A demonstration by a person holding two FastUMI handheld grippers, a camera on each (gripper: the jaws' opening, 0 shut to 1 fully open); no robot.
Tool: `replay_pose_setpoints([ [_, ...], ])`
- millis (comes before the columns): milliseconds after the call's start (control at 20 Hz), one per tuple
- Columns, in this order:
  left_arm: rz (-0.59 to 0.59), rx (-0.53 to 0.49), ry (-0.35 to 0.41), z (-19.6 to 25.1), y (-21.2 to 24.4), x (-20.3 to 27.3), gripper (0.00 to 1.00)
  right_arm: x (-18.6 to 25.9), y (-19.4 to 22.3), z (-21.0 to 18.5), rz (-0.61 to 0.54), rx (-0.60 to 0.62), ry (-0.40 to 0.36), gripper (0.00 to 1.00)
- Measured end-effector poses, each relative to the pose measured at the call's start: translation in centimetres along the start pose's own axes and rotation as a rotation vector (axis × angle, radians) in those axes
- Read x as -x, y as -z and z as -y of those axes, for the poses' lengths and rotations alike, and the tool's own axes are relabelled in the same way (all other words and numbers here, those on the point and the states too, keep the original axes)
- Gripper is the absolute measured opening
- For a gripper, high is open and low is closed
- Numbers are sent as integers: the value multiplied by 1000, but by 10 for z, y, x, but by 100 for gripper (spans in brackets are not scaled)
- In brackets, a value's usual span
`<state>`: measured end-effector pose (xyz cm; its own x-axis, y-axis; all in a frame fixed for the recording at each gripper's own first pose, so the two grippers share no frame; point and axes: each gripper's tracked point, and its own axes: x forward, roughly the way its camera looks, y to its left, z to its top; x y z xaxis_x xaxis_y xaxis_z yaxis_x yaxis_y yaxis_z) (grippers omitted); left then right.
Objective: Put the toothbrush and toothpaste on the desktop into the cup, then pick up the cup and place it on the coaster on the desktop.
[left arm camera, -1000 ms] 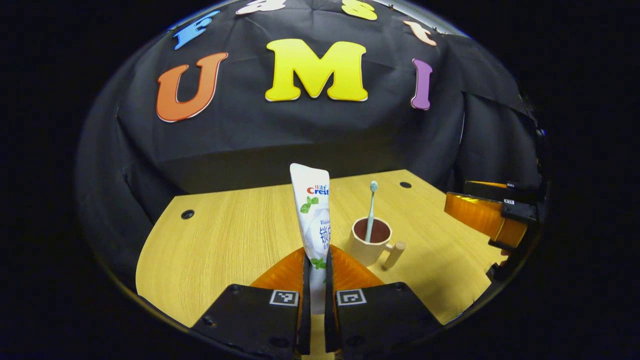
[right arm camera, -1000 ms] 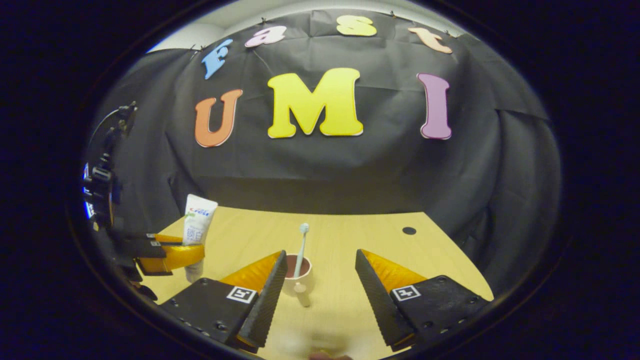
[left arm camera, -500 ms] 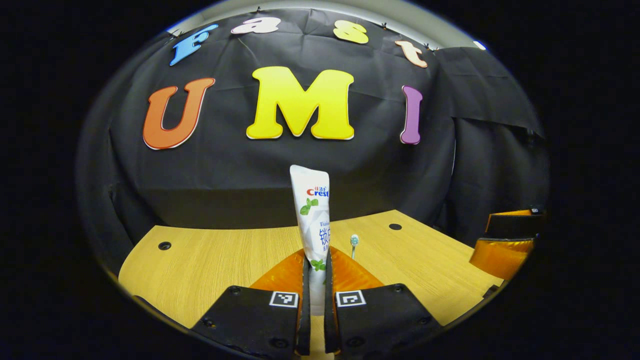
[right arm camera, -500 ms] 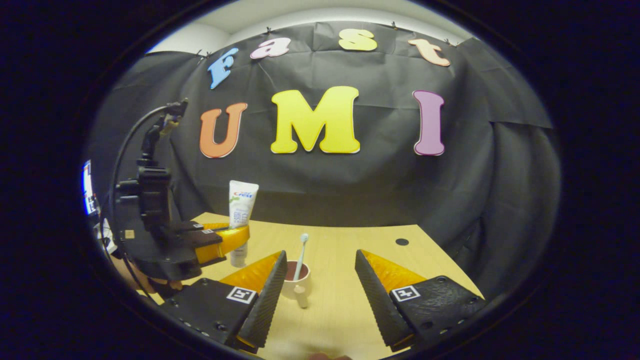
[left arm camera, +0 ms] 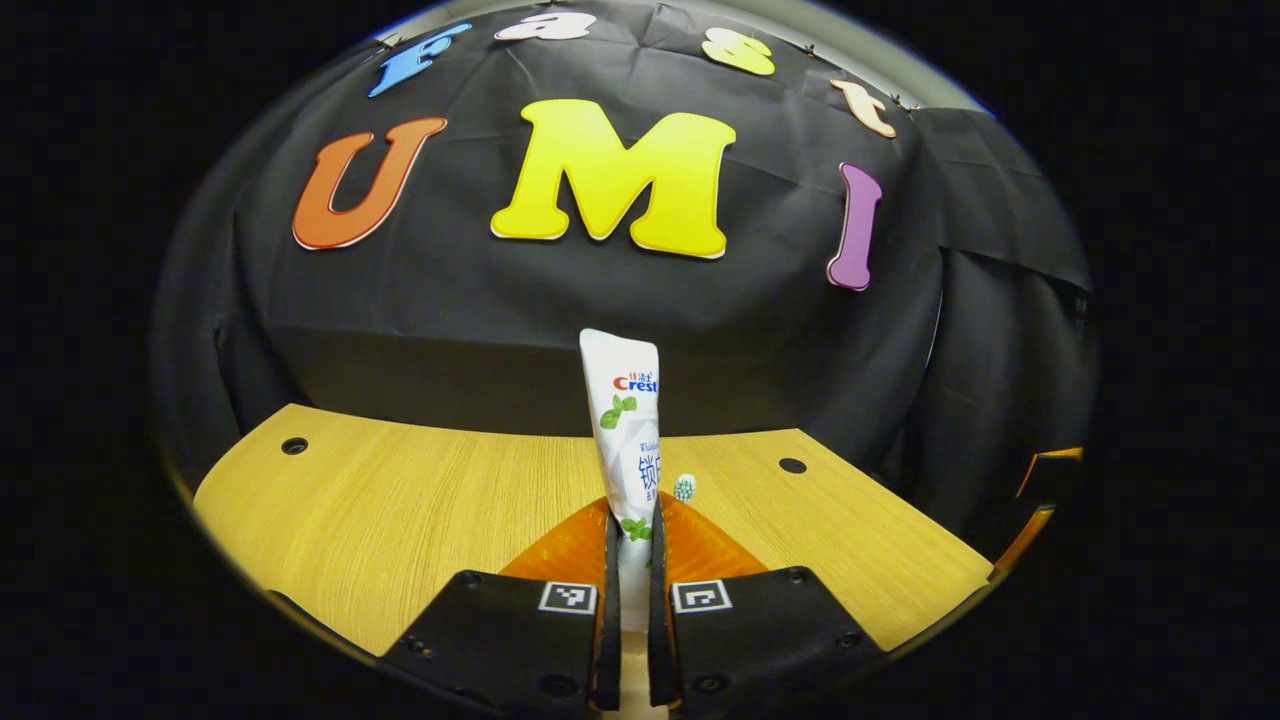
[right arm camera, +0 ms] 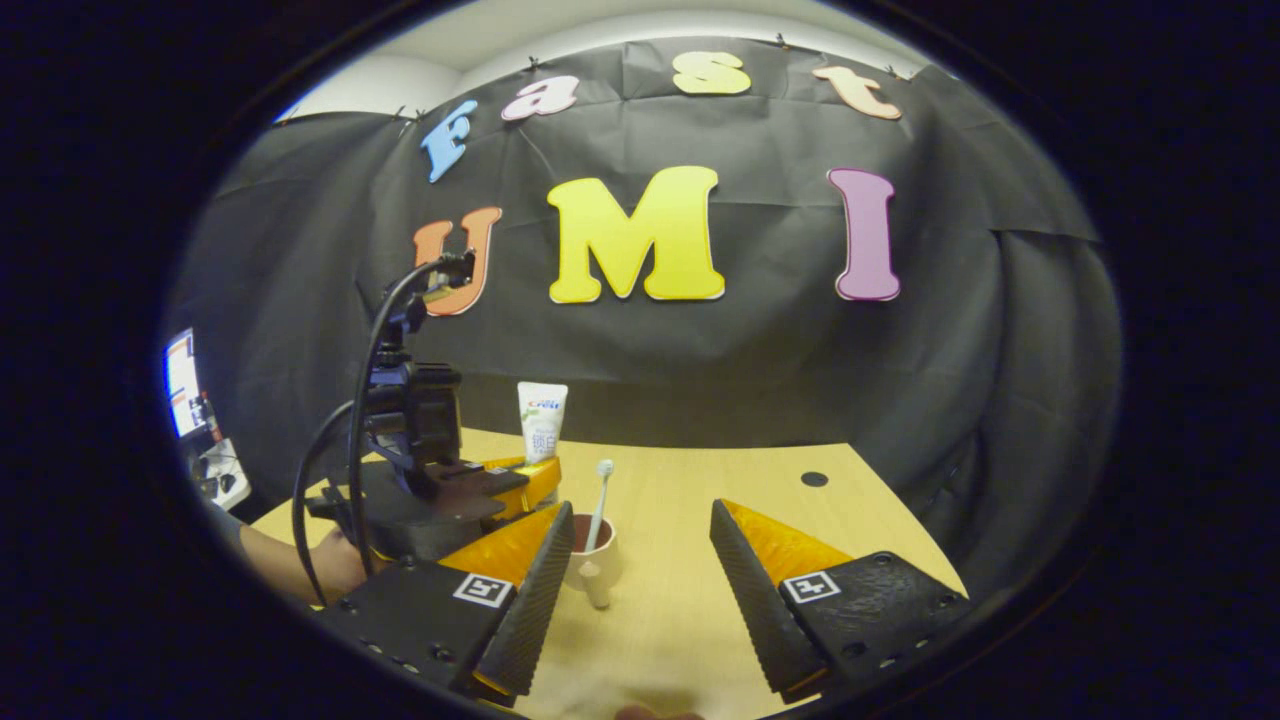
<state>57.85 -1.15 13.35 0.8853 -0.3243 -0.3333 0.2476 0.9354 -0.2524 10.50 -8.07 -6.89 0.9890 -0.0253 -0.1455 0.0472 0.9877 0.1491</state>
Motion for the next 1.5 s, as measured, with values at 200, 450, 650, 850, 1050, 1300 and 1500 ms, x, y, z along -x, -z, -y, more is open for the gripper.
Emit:
replay_pose_setpoints([
  [200,-29,28,-28,-1,19,-9,13,-4,3,7,-15,0,-14,83],
  [450,-64,35,-39,4,38,-14,13,-10,8,16,-37,3,-16,87],
  [650,-120,41,-41,7,55,-13,17,-13,7,23,-51,-2,0,83],
  [850,-111,-6,-19,10,53,-3,65,-15,5,29,-56,8,22,83],
  [1050,-118,-34,-26,4,56,10,96,-15,8,36,-76,12,49,83],
  [1300,-103,-59,-17,1,41,33,96,-15,13,35,-102,27,64,87],
  [1500,-75,-85,-27,-12,23,60,96,-19,20,26,-140,27,51,83],
])
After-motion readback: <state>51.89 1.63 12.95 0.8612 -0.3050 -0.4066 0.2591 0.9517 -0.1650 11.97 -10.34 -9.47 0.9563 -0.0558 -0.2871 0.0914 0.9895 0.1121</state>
